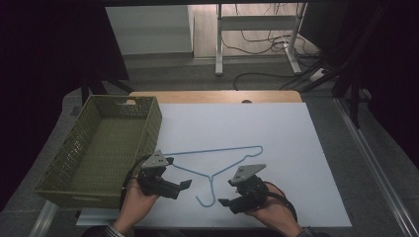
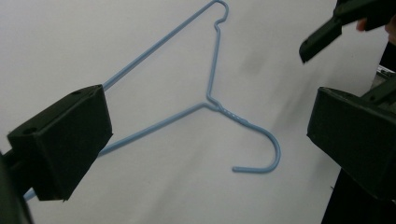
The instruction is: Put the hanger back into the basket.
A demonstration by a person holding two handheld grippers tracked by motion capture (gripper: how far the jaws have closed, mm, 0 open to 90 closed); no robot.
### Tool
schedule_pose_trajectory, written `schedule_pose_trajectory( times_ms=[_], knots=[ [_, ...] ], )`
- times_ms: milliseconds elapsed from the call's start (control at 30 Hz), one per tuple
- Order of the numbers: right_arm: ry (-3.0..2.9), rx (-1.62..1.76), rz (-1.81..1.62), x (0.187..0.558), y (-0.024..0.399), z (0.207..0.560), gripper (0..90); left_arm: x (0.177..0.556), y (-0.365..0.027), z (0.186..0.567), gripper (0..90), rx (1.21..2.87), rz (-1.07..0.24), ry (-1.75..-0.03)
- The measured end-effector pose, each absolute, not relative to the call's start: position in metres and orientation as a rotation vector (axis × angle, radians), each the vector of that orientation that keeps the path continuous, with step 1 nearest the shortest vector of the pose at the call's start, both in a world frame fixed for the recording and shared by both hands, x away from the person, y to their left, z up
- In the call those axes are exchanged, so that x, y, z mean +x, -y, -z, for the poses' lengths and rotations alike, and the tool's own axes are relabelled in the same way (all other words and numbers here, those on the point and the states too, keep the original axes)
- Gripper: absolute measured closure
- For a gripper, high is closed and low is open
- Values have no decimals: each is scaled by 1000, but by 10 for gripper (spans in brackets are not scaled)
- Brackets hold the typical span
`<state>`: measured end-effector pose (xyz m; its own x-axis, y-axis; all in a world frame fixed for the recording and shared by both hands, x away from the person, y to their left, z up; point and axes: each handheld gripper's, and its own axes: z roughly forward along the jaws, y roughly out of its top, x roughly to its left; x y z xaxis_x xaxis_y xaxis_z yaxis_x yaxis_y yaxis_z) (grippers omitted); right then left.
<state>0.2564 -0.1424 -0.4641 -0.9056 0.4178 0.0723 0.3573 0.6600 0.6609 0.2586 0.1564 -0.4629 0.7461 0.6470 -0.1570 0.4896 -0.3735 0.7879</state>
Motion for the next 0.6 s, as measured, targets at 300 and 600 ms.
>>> schedule_pose_trajectory(
  times_ms=[300,600],
  knots=[
    [-2907,472,-1011,259,110,484,591,262,-158,471,0,2051,-232,-884],
    [-2987,383,-984,263,90,500,755,265,-158,477,0,2058,-234,-906]
  ],
)
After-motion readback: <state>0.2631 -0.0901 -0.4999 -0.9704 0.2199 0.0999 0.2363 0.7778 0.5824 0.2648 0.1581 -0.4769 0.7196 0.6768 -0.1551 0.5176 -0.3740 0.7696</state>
